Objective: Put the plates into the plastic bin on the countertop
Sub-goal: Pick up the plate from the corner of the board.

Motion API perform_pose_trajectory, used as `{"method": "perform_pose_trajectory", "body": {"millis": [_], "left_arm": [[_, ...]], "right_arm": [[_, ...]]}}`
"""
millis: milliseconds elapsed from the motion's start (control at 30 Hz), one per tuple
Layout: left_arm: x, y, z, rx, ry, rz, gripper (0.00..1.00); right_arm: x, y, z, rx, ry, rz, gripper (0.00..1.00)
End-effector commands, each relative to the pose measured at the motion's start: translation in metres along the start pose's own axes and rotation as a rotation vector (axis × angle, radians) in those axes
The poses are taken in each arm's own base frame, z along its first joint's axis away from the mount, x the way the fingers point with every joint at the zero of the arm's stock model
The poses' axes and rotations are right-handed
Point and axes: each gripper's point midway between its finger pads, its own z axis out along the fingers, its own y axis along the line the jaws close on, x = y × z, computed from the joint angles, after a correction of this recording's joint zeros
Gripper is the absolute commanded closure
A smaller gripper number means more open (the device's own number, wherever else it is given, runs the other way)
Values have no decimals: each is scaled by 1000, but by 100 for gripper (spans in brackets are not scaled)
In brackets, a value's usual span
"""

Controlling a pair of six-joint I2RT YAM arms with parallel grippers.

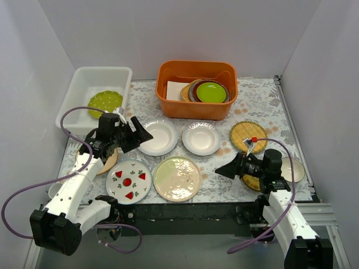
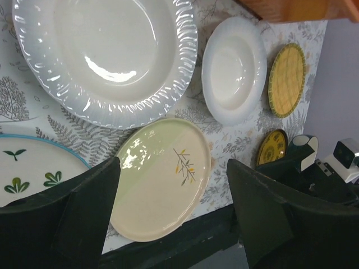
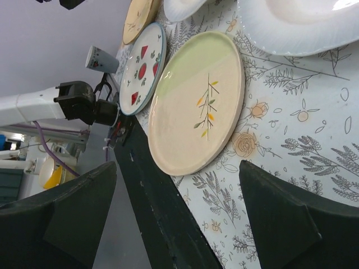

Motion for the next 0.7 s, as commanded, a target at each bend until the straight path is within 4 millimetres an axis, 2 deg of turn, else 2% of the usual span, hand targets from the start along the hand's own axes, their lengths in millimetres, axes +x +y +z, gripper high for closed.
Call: {"method": "perform_pose_trajectory", "body": {"millis": [0,267,500,633,667], "left_arm": [[29,7,2,-31,59,-10,25],[81,24,16,-102,155,-60,27],[123,25,23,-139,213,-55,33],[141,28,27,-183,232,-31,35],[139,31,29,-203,212,-29,35]], "right_arm": [[5,3,8,-10,14,-15,3],[21,9,29,-1,65,-14,4],[42,-2,45,78,135,15,5],[52,-11,49,119,171,24,7],[57,-13,51,125,191,30,8]]}}
